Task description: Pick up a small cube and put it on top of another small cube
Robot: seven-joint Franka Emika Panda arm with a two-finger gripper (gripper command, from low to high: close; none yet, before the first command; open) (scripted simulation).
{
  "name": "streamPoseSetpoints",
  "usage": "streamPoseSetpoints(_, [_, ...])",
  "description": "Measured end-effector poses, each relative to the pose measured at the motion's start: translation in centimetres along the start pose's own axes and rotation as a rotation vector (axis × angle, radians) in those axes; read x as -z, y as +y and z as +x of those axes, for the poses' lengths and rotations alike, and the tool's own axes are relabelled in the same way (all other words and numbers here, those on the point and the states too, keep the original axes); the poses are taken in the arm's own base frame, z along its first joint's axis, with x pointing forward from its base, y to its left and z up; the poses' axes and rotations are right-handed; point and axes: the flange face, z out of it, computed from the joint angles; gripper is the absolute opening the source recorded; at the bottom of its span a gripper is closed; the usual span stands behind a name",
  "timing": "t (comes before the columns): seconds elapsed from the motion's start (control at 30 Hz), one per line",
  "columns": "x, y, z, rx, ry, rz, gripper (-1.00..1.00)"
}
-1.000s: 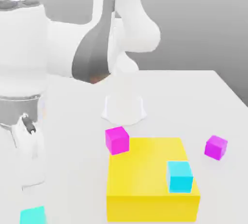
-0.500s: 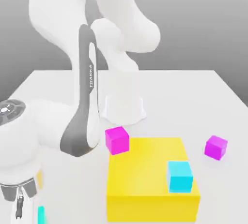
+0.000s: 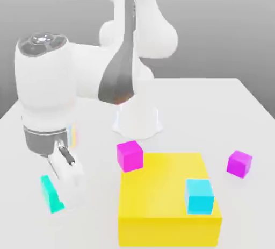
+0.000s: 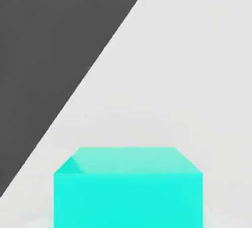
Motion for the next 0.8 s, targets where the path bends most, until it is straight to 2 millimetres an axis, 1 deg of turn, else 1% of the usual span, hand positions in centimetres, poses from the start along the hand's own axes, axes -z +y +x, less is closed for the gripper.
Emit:
streamPoseSetpoints(0.07, [1.4,1.4,-1.4,0.084,0.006,0.0,-1.0])
streamPoseSetpoints(0.27, [4.5,6.4,-4.3,0.312,0.001,0.009,-1.0])
streamPoseSetpoints(0.4, [5.9,9.8,-6.4,0.474,-0.019,0.022,-1.0])
streamPoseSetpoints(0.53, [6.6,13.3,-8.3,0.641,-0.051,0.043,-1.0])
streamPoseSetpoints(0.57, [6.4,14.0,-8.7,0.678,-0.059,0.048,-1.0])
streamPoseSetpoints(0.6, [5.8,14.3,-8.9,0.696,-0.063,0.051,-1.0])
streamPoseSetpoints(0.73, [1.8,14.5,-9.4,0.713,-0.065,0.052,-1.0])
streamPoseSetpoints(0.77, [0.8,14.5,-9.5,0.714,-0.065,0.053,1.0])
streamPoseSetpoints(0.8, [0.8,14.5,-9.5,0.714,-0.065,0.053,1.0])
